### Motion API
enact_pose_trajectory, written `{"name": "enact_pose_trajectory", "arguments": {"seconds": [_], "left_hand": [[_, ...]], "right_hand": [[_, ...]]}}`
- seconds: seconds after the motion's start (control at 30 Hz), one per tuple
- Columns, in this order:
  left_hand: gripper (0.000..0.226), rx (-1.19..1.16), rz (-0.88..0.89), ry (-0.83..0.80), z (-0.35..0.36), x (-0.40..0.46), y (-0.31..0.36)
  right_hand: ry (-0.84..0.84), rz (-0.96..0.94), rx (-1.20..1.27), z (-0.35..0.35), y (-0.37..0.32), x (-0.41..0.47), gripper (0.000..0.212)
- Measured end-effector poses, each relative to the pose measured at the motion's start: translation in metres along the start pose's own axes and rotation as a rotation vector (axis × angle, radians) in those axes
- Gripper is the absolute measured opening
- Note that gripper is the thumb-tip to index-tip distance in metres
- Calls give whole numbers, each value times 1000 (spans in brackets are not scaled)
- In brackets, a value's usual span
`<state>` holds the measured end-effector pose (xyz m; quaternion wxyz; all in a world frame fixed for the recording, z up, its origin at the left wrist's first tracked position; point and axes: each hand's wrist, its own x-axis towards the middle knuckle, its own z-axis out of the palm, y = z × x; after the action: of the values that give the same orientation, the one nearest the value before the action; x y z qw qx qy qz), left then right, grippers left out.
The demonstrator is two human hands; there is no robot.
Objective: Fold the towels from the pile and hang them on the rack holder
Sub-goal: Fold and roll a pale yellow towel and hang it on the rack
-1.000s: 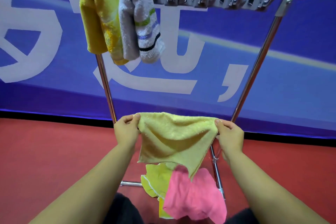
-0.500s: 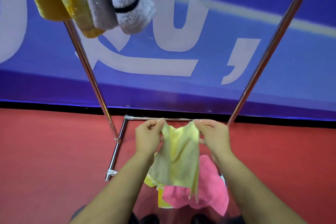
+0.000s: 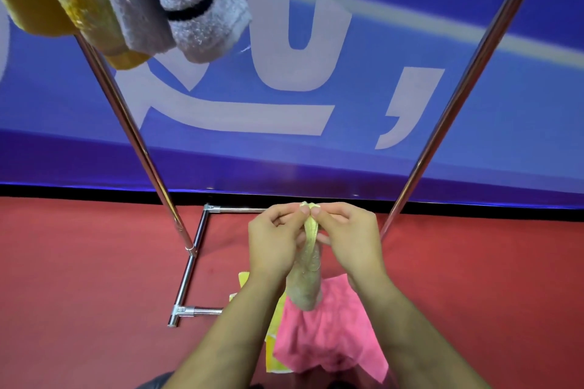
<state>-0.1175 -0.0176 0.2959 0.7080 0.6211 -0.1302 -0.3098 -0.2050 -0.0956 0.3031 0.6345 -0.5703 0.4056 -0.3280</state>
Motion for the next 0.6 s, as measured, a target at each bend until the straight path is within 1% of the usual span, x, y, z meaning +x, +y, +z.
{"name": "enact_pose_trajectory", "arguments": {"seconds": [0.13,0.27,0.33,0.4,0.47,0.53,0.6], "left_hand": [[6,-45,-26,-33,3,-2,3],[12,-27,7,-60,5,-3,5],[23,-59,-21,-91,7,-5,7],[38,-136,-90,-164,8,-7,11],[45,-174,-141,-215,6,-7,13],[43,-173,-177,-244,4,-7,13],[35,-113,-175,-269,2,-4,15]], "right_hand": [[20,-15,-9,-1,-3,-2,6],[34,-38,2,-1,-3,-4,7],[38,-86,-29,-1,-5,-5,8],[28,-131,-69,-2,-6,-7,6],[46,-155,-85,-2,-6,-7,9],[98,-164,-72,-4,-6,-5,8],[125,-173,-70,-7,-7,-3,6]]}}
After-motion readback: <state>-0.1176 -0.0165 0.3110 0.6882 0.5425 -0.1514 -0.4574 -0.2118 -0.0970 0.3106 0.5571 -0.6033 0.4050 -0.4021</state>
